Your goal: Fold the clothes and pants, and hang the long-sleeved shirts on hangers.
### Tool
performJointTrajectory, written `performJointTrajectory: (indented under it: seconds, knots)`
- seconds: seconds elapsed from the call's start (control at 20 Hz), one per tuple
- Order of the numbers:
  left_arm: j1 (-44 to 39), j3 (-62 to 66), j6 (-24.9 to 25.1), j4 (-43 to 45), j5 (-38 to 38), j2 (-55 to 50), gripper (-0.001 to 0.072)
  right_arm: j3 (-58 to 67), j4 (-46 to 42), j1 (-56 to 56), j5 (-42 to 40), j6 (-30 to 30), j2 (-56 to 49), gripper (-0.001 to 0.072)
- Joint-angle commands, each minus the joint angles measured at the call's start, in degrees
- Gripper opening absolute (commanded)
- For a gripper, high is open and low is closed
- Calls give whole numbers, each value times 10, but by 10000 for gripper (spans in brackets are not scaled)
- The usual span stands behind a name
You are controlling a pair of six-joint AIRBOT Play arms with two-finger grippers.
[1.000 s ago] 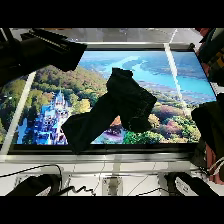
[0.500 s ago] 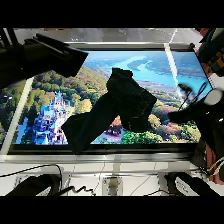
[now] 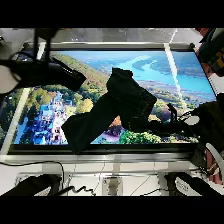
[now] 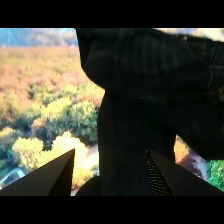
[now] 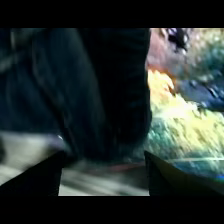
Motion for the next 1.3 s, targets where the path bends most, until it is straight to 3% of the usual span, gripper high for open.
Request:
performJointTrajectory:
  seconds: [0.0, 0.1, 0.15, 0.2, 0.35, 0.4, 0.65, 0.9, 0.95, 1.0, 1.05, 1.25]
  knots:
    - [0, 0, 0, 3, -17, -40, 471, -15, 104, 0, -81, -17, -37, 551]
    - [3, -3, 0, 3, -19, -44, 471, -13, 135, 0, -102, -38, -41, 514]
    - [9, -3, 0, 3, -26, -44, 471, -13, 149, 1, -102, -45, -41, 372]
    - [19, -3, 0, 2, -36, -42, 471, -13, 158, 3, -101, -45, -41, 278]
    - [53, -11, 1, 3, -92, -30, 471, -13, 157, 32, -97, -73, -41, 121]
    - [70, -29, 2, 3, -108, -17, 471, -13, 157, 44, -96, -77, -41, 37]
    - [192, -286, -1, -30, -111, 137, 469, -13, 156, 80, -97, -120, -39, 39]
    - [338, -621, -10, -272, -93, 259, 476, -13, 156, 80, -102, -120, -39, 39]
    - [354, -662, -10, -304, -93, 259, 541, -13, 156, 80, -101, -120, -39, 39]
    - [366, -696, -10, -323, -91, 257, 664, -13, 156, 80, -99, -120, -39, 39]
    - [371, -718, -10, -327, -84, 254, 710, -13, 156, 80, -96, -120, -39, 39]
    - [371, -742, -6, -304, -23, 246, 708, -13, 157, 80, -90, -119, -39, 39]
